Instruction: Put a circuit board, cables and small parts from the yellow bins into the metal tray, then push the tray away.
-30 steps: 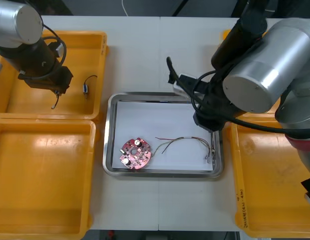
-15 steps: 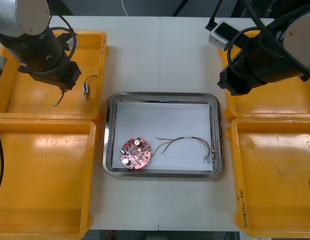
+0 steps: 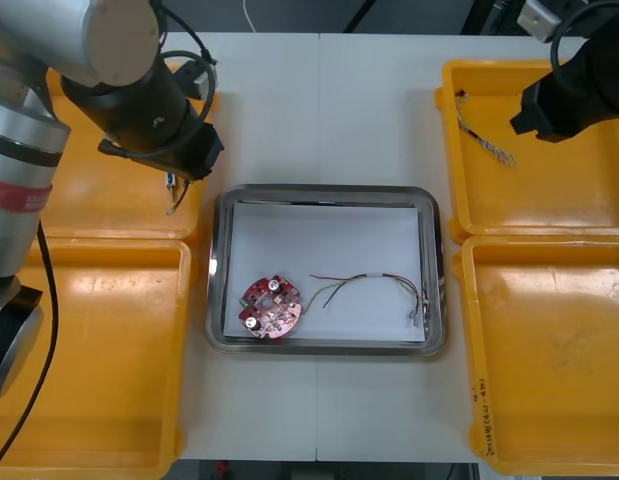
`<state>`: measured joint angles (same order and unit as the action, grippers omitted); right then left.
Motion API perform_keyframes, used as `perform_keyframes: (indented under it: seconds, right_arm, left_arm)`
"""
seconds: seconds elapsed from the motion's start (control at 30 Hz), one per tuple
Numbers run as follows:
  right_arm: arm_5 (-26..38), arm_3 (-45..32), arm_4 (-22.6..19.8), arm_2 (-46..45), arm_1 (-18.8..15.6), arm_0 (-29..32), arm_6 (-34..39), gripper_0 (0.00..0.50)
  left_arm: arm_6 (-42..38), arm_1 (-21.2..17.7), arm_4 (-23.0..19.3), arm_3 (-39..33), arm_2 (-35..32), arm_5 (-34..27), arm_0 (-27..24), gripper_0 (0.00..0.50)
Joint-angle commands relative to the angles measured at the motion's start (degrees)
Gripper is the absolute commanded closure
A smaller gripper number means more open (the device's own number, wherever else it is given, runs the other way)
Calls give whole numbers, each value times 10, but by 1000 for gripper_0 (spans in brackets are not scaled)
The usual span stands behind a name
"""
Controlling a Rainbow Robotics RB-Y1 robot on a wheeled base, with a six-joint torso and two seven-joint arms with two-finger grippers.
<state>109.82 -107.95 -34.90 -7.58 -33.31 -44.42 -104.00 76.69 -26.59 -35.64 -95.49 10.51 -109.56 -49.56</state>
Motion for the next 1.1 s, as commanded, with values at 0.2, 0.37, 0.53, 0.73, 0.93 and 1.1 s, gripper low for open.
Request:
perform_keyframes:
  seconds: [0.2,0.37,0.53,0.73,0.93,1.1]
  right_arm:
    - [2,72,19,-47,-54,-61,-45,0]
    - [2,130,54,-52,-57,-89,-55,0]
    - [2,201,63,-45,-58,-121,-65,0]
    - [2,280,78,-12,-48,-157,-83,0]
    - [2,333,104,23,-38,-175,-119,0]
    - [-9,369,140,5,-20,-184,-187,0]
  left_arm:
    - [-131,29,4,-21,92,-4,-27,500]
    - [-153,37,4,-1,129,15,-27,498]
    - [-160,43,2,26,153,46,-26,498]
    - [-163,45,0,62,176,80,-26,497]
    - [-167,45,-2,95,206,113,-26,498]
    - [-175,45,-1,101,226,125,-26,498]
